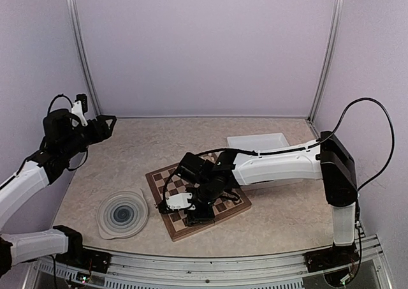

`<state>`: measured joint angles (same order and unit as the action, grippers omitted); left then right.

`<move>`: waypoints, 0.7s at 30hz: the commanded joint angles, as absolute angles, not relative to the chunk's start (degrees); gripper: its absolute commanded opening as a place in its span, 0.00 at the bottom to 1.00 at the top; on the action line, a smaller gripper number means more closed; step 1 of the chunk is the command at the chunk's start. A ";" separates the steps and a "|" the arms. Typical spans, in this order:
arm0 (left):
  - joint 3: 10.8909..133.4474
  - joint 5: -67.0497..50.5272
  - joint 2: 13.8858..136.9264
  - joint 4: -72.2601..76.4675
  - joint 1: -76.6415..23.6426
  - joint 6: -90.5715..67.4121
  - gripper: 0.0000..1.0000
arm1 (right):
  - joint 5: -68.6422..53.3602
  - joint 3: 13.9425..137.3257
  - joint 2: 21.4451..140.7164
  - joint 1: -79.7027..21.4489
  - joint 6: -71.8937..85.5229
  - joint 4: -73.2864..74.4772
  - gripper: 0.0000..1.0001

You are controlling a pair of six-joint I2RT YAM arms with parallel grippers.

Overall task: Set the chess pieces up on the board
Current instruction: Place the pawn at a7.

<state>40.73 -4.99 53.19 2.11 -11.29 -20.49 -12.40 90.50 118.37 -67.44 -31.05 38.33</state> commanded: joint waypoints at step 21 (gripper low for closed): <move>66.95 6.43 83.17 -2.63 -50.38 -14.03 0.72 | -18.41 66.52 90.63 -25.18 -30.65 34.02 0.27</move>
<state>60.71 4.45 75.50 -1.65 -45.41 -13.06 -19.03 68.69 90.06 -27.11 -29.10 32.51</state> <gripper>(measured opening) 0.723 0.284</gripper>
